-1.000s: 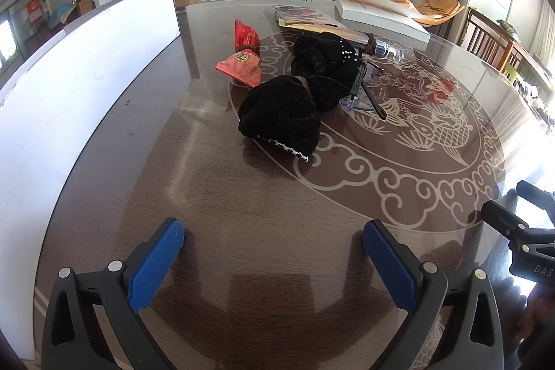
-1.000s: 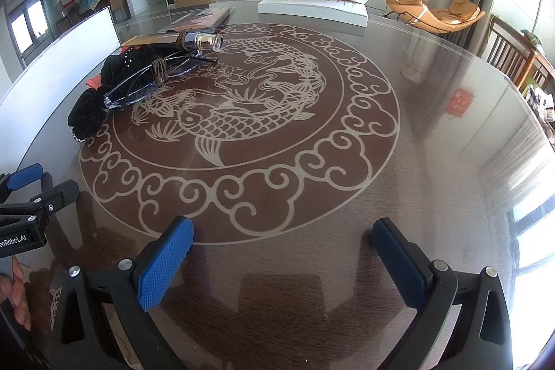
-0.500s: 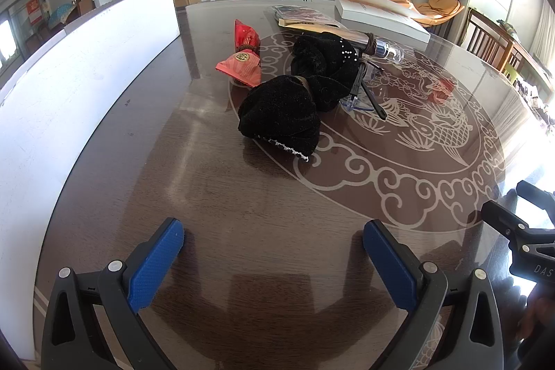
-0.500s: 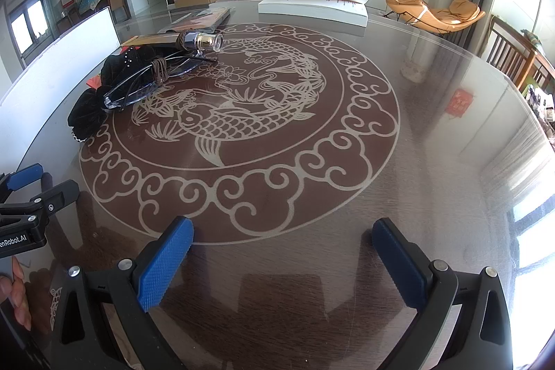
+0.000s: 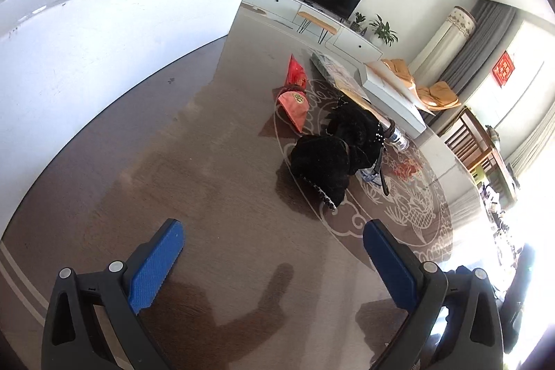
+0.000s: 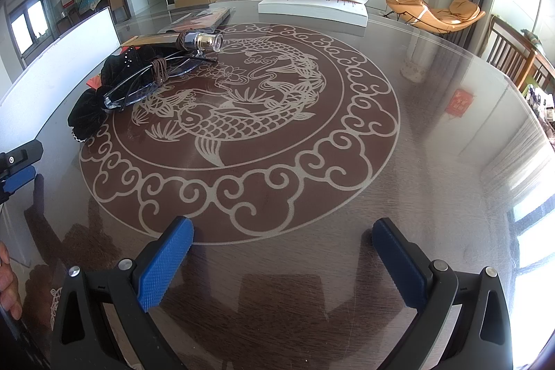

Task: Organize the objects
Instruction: 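Grasp the black velvet pouch with the left tool and lift it, then grasp the eyeglasses with the right tool while the left holds the pouch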

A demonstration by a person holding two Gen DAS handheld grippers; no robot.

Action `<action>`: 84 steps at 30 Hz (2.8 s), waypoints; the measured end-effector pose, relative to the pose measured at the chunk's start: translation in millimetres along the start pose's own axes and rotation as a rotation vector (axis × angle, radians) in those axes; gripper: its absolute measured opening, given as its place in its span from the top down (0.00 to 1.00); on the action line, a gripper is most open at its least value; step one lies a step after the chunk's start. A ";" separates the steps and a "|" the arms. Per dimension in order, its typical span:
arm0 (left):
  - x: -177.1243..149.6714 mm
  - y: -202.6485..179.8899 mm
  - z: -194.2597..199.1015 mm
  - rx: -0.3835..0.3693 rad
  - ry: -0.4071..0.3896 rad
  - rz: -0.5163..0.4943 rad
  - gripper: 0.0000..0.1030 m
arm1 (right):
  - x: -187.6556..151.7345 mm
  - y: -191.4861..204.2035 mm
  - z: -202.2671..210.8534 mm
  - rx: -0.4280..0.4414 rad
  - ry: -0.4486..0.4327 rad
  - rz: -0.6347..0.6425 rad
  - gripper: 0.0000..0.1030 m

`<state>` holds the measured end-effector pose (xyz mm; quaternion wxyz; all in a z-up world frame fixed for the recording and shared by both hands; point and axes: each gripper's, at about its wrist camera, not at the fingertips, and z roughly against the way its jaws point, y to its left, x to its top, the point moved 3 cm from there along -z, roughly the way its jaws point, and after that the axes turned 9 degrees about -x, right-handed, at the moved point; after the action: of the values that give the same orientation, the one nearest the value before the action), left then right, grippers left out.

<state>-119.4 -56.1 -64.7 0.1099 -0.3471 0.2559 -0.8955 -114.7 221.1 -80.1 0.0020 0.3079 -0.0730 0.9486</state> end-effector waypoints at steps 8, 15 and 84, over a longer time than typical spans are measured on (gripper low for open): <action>36.0 -34.1 -25.4 -0.010 0.007 -0.182 0.00 | 0.1 -0.1 -0.2 0.000 0.000 0.000 0.00; 53.4 -43.6 -84.7 -0.026 0.169 -0.256 0.57 | -0.3 -0.5 -0.4 -0.003 0.001 -0.004 0.00; -0.9 -20.4 -33.0 0.283 0.127 -0.348 0.13 | 106.2 44.8 -14.0 0.245 0.172 -0.060 0.00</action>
<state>-141.6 -25.9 -75.0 -0.0150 -0.3100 0.0703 -0.9480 -211.1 174.3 -35.3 -0.0009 0.2254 0.0531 0.9728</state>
